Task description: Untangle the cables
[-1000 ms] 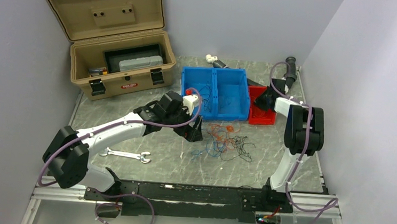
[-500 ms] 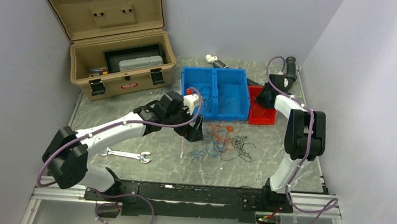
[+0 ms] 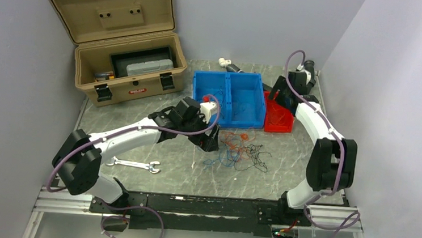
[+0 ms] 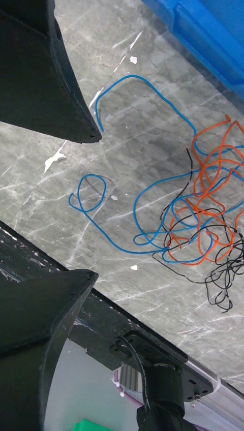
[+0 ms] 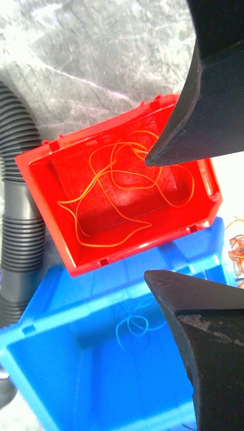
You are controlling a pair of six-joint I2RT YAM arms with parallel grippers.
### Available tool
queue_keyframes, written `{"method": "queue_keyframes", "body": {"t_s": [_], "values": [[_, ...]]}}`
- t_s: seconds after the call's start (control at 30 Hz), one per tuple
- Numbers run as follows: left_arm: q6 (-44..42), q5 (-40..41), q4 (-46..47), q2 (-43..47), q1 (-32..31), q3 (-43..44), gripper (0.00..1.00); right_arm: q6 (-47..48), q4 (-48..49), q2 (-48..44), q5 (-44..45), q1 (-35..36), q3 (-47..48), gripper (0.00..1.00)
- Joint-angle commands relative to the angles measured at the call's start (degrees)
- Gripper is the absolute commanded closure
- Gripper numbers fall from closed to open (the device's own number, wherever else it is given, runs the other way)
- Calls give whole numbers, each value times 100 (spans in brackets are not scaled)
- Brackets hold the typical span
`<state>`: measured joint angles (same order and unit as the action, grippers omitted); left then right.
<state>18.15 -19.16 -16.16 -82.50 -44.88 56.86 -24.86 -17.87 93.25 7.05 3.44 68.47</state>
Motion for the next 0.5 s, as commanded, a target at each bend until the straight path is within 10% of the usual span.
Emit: {"method": "queue_keyframes", "body": {"t_s": [0.0, 0.47], "values": [[-131, -21, 142, -256, -71, 379, 3, 156, -365, -651, 39, -5, -180, 23], [-167, -118, 95, -1314, -220, 1045, 7, 7, -628, -3295, -1341, 1250, -2588, 37]]}}
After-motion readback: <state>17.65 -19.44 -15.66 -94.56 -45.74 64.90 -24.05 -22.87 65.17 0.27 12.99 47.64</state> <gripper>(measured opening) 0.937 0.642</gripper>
